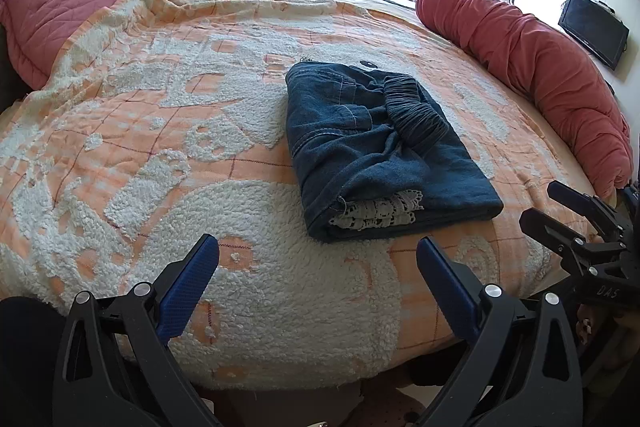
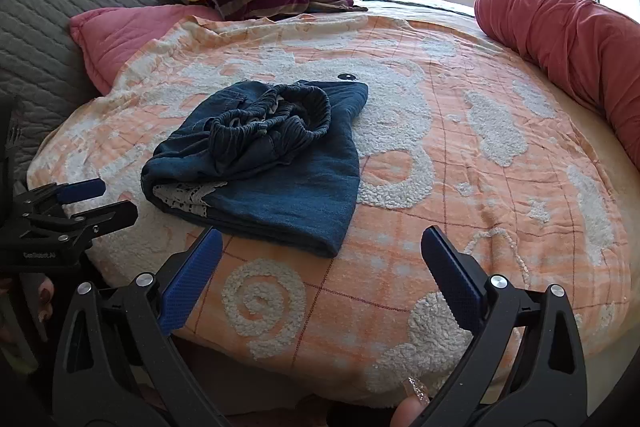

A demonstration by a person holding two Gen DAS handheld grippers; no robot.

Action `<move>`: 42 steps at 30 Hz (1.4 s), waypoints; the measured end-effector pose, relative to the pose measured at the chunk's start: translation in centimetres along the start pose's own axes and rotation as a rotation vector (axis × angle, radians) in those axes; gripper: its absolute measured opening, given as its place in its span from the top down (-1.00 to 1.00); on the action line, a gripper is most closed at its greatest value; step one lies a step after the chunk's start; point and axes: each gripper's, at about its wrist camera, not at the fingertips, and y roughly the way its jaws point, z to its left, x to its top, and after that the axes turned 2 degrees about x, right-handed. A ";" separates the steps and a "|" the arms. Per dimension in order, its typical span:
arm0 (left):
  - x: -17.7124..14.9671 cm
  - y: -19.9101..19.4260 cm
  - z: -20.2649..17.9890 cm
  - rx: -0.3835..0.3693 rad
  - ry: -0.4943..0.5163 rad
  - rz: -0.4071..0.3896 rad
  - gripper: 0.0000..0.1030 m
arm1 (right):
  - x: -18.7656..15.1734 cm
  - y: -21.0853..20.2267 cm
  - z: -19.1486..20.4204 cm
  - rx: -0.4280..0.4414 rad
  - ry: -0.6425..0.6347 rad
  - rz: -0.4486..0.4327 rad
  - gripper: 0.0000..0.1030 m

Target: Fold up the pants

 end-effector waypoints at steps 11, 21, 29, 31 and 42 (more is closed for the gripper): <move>0.1 0.0 0.1 0.005 -0.002 0.001 -0.91 | -0.2 0.2 0.1 -0.012 -0.022 -0.002 -0.82; 0.1 0.0 0.3 0.006 -0.001 0.001 -0.91 | -0.1 0.1 -0.2 -0.011 -0.012 -0.003 -0.82; 0.1 -0.1 0.4 0.007 -0.004 0.001 -0.91 | 0.0 0.2 -0.4 -0.010 -0.013 -0.001 -0.82; 0.1 -0.1 0.4 0.011 -0.002 0.005 -0.91 | 0.0 0.2 -0.4 -0.013 -0.012 -0.001 -0.82; 0.0 -0.3 -0.1 0.011 0.011 0.005 -0.91 | -0.1 0.4 -0.6 -0.020 -0.006 0.003 -0.82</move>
